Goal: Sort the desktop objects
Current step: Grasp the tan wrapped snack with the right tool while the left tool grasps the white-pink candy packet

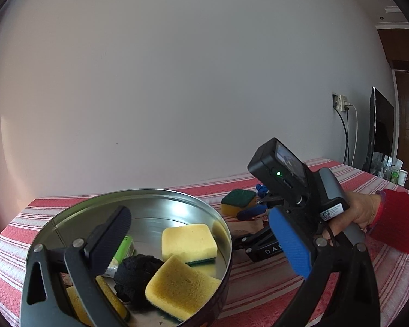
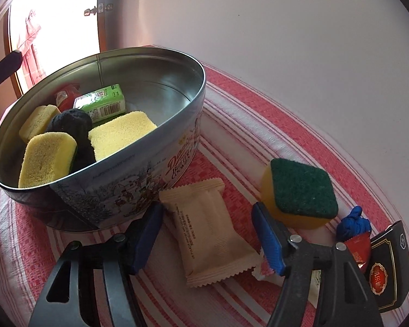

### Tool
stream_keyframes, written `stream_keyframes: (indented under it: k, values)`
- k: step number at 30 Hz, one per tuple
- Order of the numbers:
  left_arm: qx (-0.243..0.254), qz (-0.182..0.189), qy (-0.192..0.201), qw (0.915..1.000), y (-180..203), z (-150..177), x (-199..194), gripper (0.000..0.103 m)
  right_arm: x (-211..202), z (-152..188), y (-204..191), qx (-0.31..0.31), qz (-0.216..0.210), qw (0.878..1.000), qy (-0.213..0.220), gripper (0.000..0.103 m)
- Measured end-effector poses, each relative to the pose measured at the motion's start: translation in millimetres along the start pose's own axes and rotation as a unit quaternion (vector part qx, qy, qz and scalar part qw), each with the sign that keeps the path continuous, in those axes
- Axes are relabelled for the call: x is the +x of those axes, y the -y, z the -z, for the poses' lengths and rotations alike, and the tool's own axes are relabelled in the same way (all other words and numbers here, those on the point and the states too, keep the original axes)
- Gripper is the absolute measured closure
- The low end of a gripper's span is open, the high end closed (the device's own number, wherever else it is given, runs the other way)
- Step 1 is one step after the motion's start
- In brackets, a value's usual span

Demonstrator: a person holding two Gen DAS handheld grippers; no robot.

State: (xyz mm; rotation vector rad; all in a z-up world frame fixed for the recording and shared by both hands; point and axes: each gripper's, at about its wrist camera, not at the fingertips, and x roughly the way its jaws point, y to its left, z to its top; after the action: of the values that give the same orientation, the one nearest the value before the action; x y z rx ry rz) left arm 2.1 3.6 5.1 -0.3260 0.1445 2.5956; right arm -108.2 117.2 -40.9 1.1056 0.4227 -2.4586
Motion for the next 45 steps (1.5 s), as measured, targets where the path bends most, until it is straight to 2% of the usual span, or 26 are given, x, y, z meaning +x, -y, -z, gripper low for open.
stream_keyframes:
  k: [1,3,8,11,14,19,22,27,30,34,36,39,40,41,43,45]
  values:
    - [-0.002,-0.001,0.000,1.0000,-1,-1,-2,0.000,1,0,3,0.012,-0.009,1.000,-0.002,0.038]
    - [-0.005,-0.001,0.000,1.0000,-3,-1,-3,0.000,-1,4,8,0.037,-0.041,0.998,-0.005,0.061]
    - [-0.005,0.001,-0.001,1.0000,-1,1,1,0.000,-14,15,10,0.061,-0.034,0.997,-0.019,0.064]
    - [-0.006,0.004,0.001,1.0000,-1,1,2,0.000,-27,28,4,0.073,-0.036,0.997,-0.012,0.064]
    - [-0.005,0.008,-0.003,1.0000,0,1,3,0.000,-56,47,12,0.120,-0.047,0.991,0.036,0.064]
    - [-0.005,0.011,-0.016,0.9998,5,0,9,0.001,-105,78,61,0.214,-0.039,0.969,0.117,0.064]
    - [-0.019,-0.001,-0.021,0.9996,18,-3,13,0.000,-124,88,78,0.245,-0.007,0.959,0.141,0.064]
    - [-0.008,0.040,-0.060,0.9974,65,-19,39,0.001,-143,92,96,0.274,0.054,0.944,0.176,0.064]
    - [0.017,0.040,-0.093,0.9948,99,-26,65,0.001,-155,94,101,0.274,0.098,0.936,0.198,0.064]
    - [0.049,0.000,-0.151,0.9872,131,-22,114,0.002,-168,101,114,0.304,0.116,0.920,0.219,0.064]
    - [0.050,-0.010,-0.184,0.9816,138,-16,138,0.005,-173,105,121,0.321,0.124,0.911,0.227,0.064]
    - [0.032,-0.015,-0.236,0.9710,138,-8,170,0.006,-177,107,126,0.334,0.133,0.903,0.234,0.064]
    - [0.021,-0.017,-0.254,0.9669,137,-7,180,0.011,-178,109,130,0.337,0.130,0.902,0.237,0.064]
    - [0.008,-0.016,-0.266,0.9639,135,-6,189,0.015,-179,110,131,0.340,0.126,0.901,0.238,0.064]
    - [-0.020,-0.016,-0.285,0.9582,129,-5,204,0.016,-181,110,132,0.340,0.124,0.901,0.240,0.064]
    - [-0.041,-0.024,-0.314,0.9483,122,1,218,0.021,-181,108,131,0.336,0.125,0.902,0.241,0.064]
